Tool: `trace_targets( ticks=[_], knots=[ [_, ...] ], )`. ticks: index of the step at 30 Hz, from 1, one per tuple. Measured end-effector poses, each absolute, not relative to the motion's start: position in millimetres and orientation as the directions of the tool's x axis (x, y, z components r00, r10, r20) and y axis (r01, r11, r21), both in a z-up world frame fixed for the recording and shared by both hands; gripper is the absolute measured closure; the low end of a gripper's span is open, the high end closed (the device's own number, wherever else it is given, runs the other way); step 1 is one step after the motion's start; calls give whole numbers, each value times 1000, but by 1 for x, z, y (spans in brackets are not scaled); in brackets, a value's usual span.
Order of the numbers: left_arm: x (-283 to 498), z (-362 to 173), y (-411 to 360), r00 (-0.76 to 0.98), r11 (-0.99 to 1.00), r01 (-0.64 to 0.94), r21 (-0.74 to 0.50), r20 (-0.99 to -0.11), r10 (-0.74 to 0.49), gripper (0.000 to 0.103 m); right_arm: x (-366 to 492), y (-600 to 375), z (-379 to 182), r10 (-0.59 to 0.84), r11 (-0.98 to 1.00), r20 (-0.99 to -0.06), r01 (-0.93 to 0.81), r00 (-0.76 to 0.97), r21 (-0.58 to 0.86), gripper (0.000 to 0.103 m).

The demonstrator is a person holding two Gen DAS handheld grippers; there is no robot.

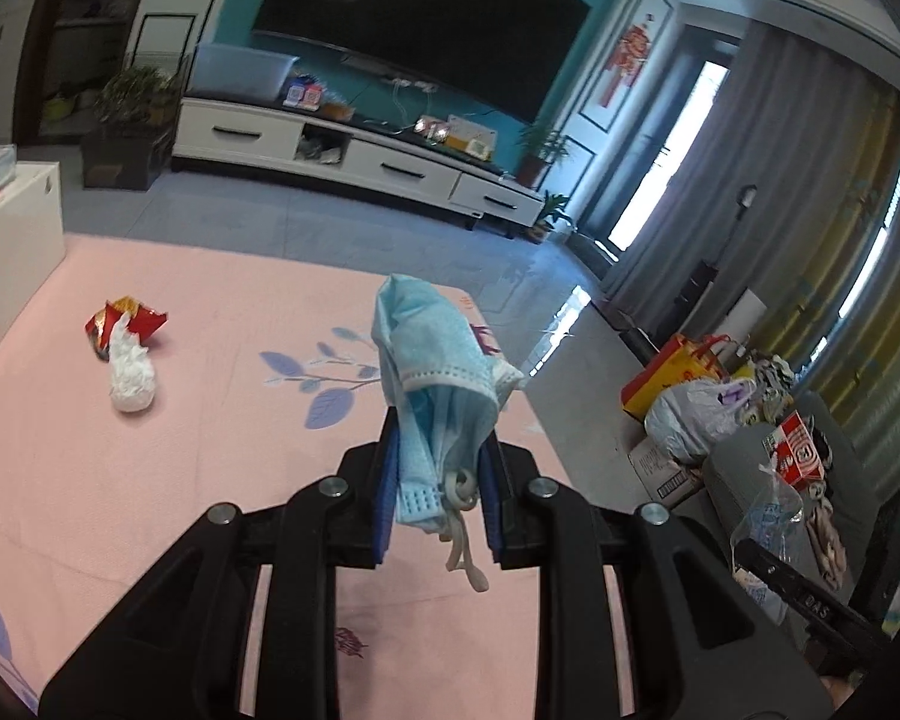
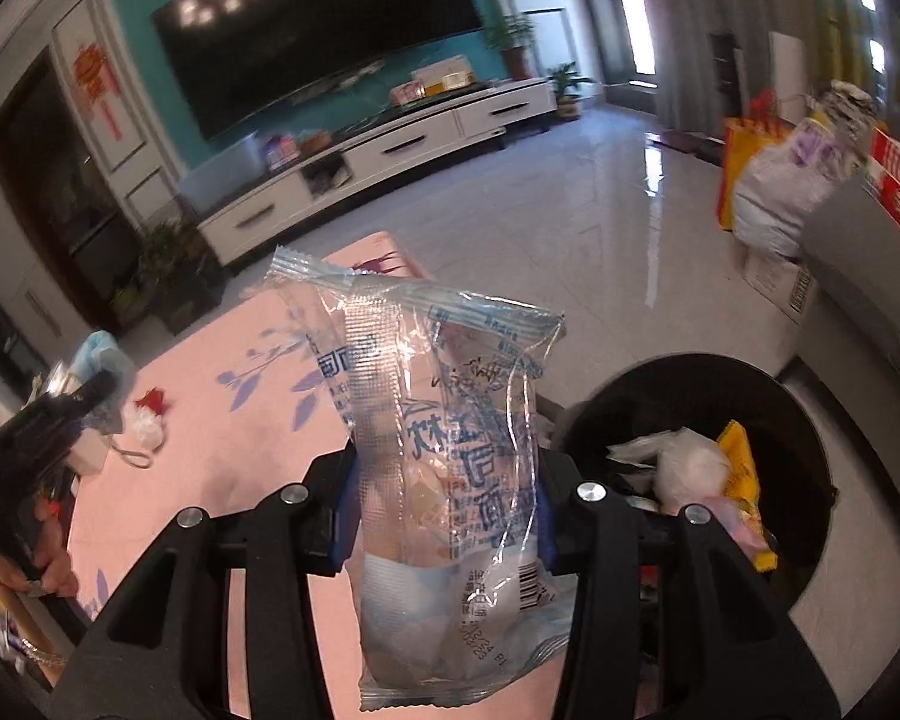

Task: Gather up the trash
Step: 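Carry the clear bag and blue mask over the black bin and release both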

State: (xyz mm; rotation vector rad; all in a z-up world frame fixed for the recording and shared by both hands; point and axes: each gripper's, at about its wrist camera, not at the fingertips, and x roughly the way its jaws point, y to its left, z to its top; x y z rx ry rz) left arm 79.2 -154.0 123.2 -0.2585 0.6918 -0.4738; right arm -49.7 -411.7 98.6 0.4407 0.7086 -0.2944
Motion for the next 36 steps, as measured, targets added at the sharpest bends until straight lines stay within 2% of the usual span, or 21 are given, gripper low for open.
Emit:
trace_targets(
  ticks=[7,14,26,36],
  knots=[
    [37,130,-211,658,854,444,-271,-548,-516,79,-70,-439,103,-176,824,-653,473,736,311,58],
    [2,114,-289,541,783,561,-268,-598,-592,78,-100,-467,108,-246,783,-623,531,742,324,58],
    [-50,76,-413,344,654,701,-284,-669,-659,78,-138,-522,84,-300,672,-667,647,682,359,57],
    [-44,34,-456,245,645,685,-338,-727,-641,77,-130,-545,53,-242,627,-751,690,614,362,56]
  ],
)
